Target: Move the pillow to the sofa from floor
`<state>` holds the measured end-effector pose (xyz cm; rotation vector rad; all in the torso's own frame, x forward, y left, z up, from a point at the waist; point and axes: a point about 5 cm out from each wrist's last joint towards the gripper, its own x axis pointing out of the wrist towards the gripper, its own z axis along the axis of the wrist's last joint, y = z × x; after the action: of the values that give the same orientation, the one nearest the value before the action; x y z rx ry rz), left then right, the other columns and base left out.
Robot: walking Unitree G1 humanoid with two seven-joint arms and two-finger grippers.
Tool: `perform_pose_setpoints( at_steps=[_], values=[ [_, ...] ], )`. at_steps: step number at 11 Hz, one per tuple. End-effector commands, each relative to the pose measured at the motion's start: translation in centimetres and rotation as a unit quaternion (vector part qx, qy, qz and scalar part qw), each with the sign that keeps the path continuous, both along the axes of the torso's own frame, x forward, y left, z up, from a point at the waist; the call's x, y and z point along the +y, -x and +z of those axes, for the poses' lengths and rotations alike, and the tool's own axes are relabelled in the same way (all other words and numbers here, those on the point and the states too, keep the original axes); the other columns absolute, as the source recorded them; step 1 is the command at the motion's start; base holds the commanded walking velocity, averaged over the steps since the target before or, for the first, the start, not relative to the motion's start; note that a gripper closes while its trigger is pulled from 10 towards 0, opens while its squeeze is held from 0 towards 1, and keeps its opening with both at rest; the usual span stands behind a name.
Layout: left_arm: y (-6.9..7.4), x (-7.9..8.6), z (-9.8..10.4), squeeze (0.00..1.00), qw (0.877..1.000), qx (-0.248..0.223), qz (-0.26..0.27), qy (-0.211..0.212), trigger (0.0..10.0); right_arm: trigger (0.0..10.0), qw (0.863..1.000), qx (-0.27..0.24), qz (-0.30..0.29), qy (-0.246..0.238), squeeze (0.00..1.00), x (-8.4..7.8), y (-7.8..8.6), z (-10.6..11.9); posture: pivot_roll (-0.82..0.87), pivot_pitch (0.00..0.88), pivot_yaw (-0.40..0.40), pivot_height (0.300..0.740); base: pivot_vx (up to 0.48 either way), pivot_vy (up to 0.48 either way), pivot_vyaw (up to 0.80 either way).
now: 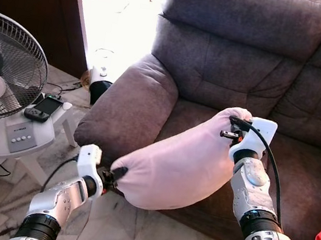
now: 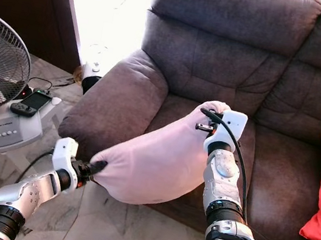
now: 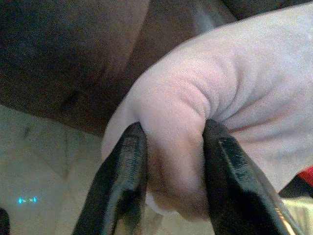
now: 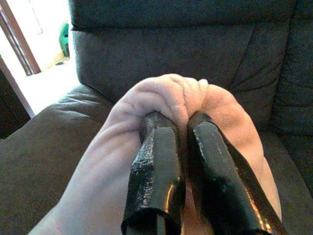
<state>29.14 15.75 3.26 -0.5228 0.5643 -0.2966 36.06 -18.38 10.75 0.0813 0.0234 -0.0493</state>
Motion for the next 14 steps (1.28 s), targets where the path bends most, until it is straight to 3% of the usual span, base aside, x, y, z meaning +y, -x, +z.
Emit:
perform_pose_setpoints(
  at_steps=[1,5,6,7,8,10,11,12,13,14],
  values=[
    [-0.3,0.6,0.2,0.0,1.0,-0.005,0.017,-0.012,0.0,10.0,1.0,0.014,-0.004,-0.001,0.0,-0.2,0.2,-0.5,0.09,0.097,-0.054,0.74,0.0,0.0,0.0],
    [-0.6,0.5,1.0,0.0,0.999,-0.032,0.029,-0.006,0.0,10.0,1.0,0.013,0.001,-0.002,0.0,0.0,0.2,-0.5,0.1,0.089,-0.054,0.74,0.0,0.0,0.0],
    [-1.5,1.1,2.5,0.0,0.994,-0.086,0.059,-0.03,0.0,10.0,1.0,0.002,-0.007,0.003,0.0,-0.4,0.0,0.0,0.1,0.085,-0.055,0.74,0.0,0.0,0.0],
    [-2.9,2.4,4.7,0.0,0.978,-0.147,0.118,-0.085,10.0,10.0,0.999,-0.022,-0.028,0.014,0.0,-1.3,-0.2,1.3,0.09,0.08,-0.054,0.74,0.0,0.0,0.0],
    [-3.5,2.8,6.2,0.0,0.971,-0.178,0.138,-0.081,10.0,10.0,0.998,-0.039,-0.039,0.022,0.0,-1.7,-0.3,2.1,0.09,0.08,-0.054,0.74,0.0,0.0,0.0],
    [-4.6,2.4,11.5,0.0,0.935,-0.299,0.139,-0.132,10.0,10.0,0.992,-0.086,-0.07,0.059,0.0,-2.7,-0.4,4.8,0.09,0.077,-0.053,0.74,0.0,0.0,0.0],
    [-4.7,1.5,14.5,0.0,0.904,-0.374,0.131,-0.156,10.0,10.0,0.989,-0.113,-0.069,0.069,0.0,-2.5,0.0,6.0,0.09,0.077,-0.053,0.74,0.0,0.0,0.0],
    [-4.7,0.8,16.2,0.0,0.886,-0.415,0.126,-0.163,10.0,10.0,0.984,-0.136,-0.071,0.086,0.0,-2.5,0.4,6.8,0.09,0.077,-0.053,0.74,0.0,0.0,0.0],
    [-4.6,-0.1,17.8,0.0,0.861,-0.457,0.104,-0.198,10.0,10.0,0.977,-0.161,-0.083,0.113,0.0,-2.7,1.0,8.0,0.08,0.076,-0.05,0.74,0.0,0.0,0.0],
    [-4.4,-0.6,18.1,0.0,0.845,-0.475,0.083,-0.229,10.0,10.0,0.977,-0.161,-0.093,0.103,0.0,-2.8,1.4,8.1,0.08,0.075,-0.048,0.74,0.0,0.0,0.0]
  ],
)
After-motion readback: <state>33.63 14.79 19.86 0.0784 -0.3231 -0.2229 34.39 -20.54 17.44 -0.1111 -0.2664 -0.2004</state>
